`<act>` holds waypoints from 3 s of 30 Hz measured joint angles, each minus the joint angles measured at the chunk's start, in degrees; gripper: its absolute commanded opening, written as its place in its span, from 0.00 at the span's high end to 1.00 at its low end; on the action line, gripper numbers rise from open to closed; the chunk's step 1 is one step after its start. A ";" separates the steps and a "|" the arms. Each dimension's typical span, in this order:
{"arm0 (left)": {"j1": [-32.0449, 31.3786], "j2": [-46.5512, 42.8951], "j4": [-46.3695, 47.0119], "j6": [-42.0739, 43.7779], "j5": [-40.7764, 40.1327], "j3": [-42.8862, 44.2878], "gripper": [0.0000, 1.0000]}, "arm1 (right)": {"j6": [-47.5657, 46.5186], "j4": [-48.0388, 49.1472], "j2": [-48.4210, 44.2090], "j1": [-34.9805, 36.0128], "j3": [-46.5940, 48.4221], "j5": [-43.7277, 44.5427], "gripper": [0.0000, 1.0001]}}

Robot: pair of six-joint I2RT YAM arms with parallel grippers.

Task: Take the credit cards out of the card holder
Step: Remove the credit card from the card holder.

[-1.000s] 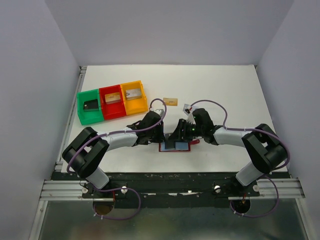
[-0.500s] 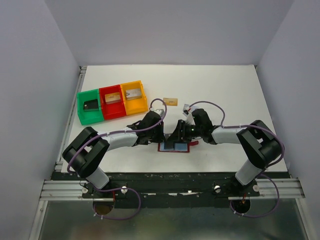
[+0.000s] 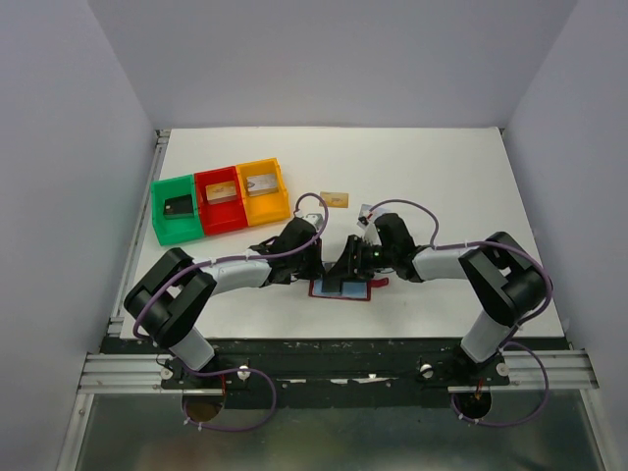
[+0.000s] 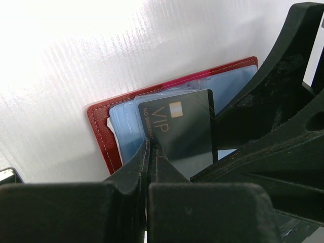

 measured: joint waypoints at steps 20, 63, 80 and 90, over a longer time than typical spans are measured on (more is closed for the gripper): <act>0.13 -1.70 -0.13 0.48 -1.81 -1.22 0.99 | 3.48 4.09 4.11 -0.35 1.44 -3.10 0.54; -0.11 -6.51 -4.24 -3.74 -9.42 -3.41 0.95 | 2.56 5.11 2.03 -1.53 -0.48 -5.38 0.56; 0.04 -2.05 -0.90 -3.02 -5.01 -1.64 1.00 | 4.90 8.52 4.37 -1.90 -0.26 -7.58 0.55; -0.07 -1.46 0.55 -2.38 -3.54 -1.64 1.00 | 5.99 8.61 6.93 -1.90 1.01 -8.63 0.54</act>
